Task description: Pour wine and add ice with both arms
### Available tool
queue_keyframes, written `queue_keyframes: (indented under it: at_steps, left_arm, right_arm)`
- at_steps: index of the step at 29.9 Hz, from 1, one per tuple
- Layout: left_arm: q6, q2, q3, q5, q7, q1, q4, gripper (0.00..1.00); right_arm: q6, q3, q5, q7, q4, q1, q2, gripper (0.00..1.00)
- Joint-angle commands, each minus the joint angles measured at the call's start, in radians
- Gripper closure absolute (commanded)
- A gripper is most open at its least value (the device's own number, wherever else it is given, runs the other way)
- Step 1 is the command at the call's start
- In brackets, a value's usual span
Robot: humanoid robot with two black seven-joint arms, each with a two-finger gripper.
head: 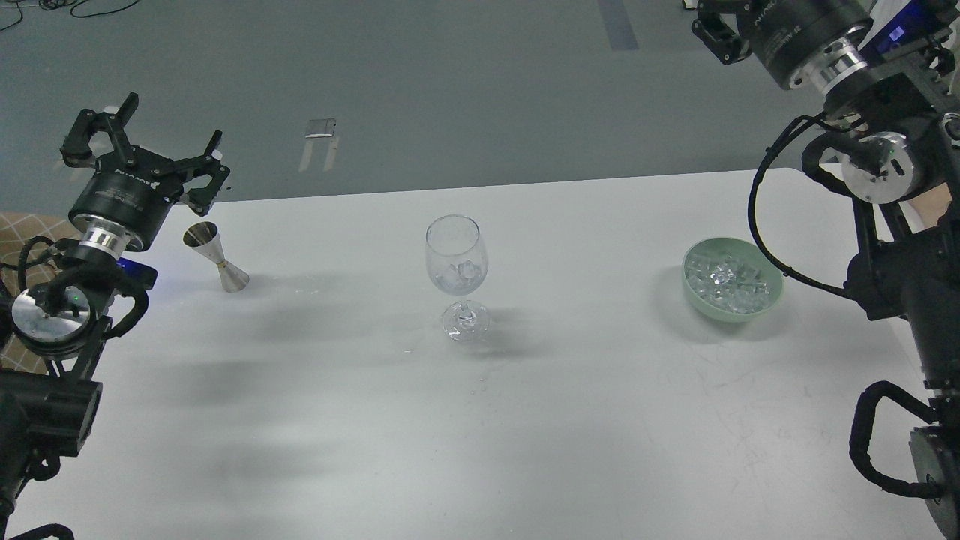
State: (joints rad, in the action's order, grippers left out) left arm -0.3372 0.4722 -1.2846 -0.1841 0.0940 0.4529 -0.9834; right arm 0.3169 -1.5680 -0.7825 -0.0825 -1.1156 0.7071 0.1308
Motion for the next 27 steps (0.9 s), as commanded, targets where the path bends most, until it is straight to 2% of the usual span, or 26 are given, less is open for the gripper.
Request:
queue_keyframes:
  at_steps: [1,3,9,17,27]
  left_arm:
    - [0.01,0.0,0.016,0.0,-0.007,0.001,0.0,0.02]
    - [0.01,-0.004,0.016,0.0,-0.008,0.001,0.002,0.02]
    - [0.015,-0.02,0.016,0.002,-0.008,0.001,0.0,0.02]
    - [0.043,-0.006,0.011,0.006,-0.003,0.004,0.002,0.02]
    - [0.058,-0.009,0.016,0.014,-0.011,0.015,0.002,0.02]
  right_arm:
    - [-0.005,-0.014,0.2,0.003,0.103,-0.011,0.004,0.0]
    - [-0.001,-0.017,0.313,0.003,0.187,-0.011,0.007,0.0]
    - [0.002,-0.018,0.429,0.019,0.304,-0.017,-0.003,0.0]
    - [0.002,-0.018,0.494,0.059,0.346,-0.006,-0.062,0.0]
    - [0.004,-0.018,0.496,0.059,0.33,-0.012,-0.06,0.0]
